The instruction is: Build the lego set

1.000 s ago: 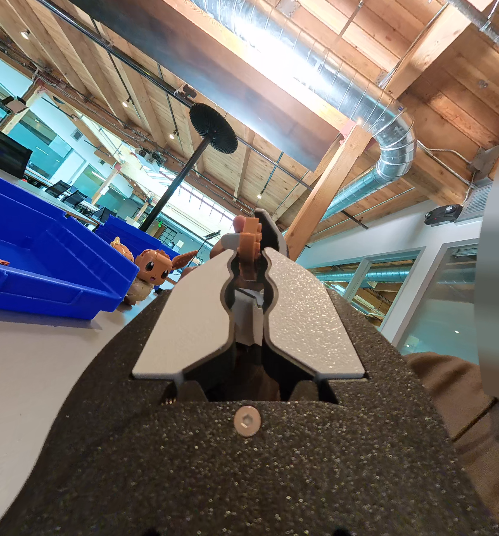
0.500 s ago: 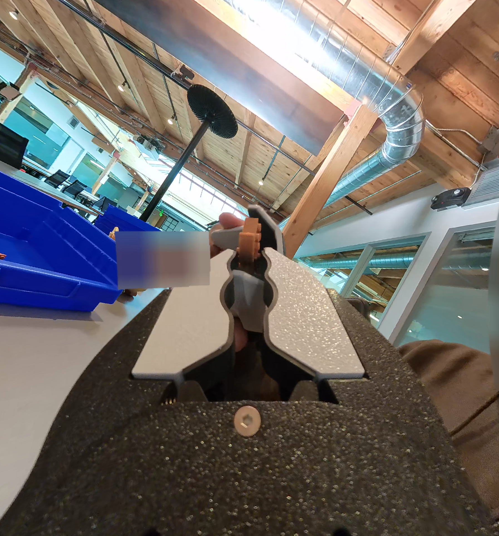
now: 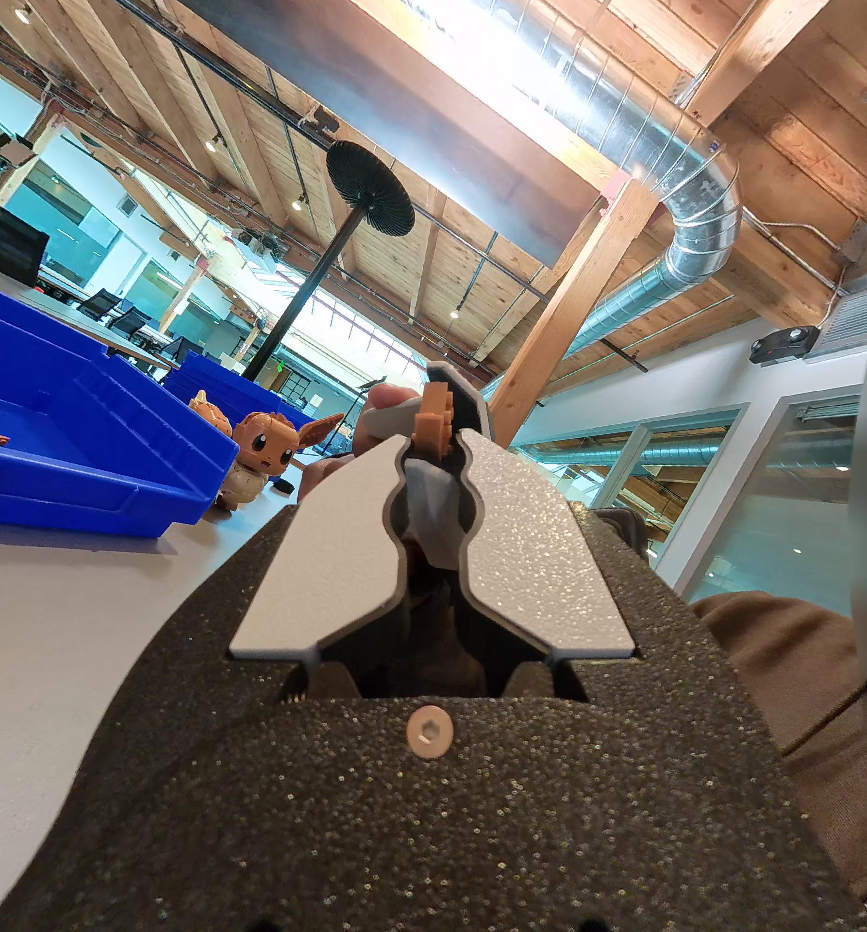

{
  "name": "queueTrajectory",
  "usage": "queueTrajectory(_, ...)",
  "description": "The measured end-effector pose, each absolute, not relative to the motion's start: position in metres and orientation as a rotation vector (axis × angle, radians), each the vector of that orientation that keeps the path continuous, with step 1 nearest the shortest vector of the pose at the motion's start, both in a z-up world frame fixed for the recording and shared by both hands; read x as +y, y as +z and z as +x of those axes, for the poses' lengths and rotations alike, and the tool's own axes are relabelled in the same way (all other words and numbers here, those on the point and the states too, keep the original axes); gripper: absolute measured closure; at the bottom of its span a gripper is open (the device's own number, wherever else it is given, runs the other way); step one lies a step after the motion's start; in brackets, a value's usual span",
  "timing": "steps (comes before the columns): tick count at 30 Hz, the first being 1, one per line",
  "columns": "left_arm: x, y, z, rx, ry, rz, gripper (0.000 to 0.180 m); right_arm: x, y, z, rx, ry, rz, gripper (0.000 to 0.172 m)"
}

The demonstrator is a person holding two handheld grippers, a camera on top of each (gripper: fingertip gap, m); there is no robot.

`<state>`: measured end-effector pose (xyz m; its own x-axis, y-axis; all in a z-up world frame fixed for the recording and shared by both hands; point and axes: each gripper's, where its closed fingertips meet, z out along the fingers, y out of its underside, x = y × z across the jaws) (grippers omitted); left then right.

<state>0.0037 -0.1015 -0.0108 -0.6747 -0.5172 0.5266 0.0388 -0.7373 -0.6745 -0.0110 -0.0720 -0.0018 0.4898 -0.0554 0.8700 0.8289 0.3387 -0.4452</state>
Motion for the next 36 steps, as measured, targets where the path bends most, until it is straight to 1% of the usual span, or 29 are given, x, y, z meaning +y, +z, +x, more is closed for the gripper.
queueTrajectory(12, -0.101, -0.010, 0.004, 0.924, -2.437, -1.048, 0.166, -0.072, -0.002, -0.011, -0.878, -0.710, -1.068, 0.141)
queueTrajectory(20, -0.083, -0.004, -0.001, 0.756, -2.517, -1.031, 0.166, -0.072, 0.002, -0.005, -0.832, -0.787, -1.040, 0.134)
queueTrajectory(23, -0.083, -0.004, -0.002, 0.751, -2.521, -1.030, 0.166, -0.069, -0.003, -0.003, -0.849, -0.804, -1.064, 0.138)
queueTrajectory(25, -0.084, -0.004, -0.001, 0.758, -2.517, -1.031, 0.166, -0.069, -0.006, -0.005, -0.870, -0.809, -1.063, 0.149)
queueTrajectory(36, -0.085, -0.007, 0.001, 0.778, -2.458, -1.060, 0.166, -0.068, -0.009, -0.004, -0.885, -0.793, -1.109, 0.150)
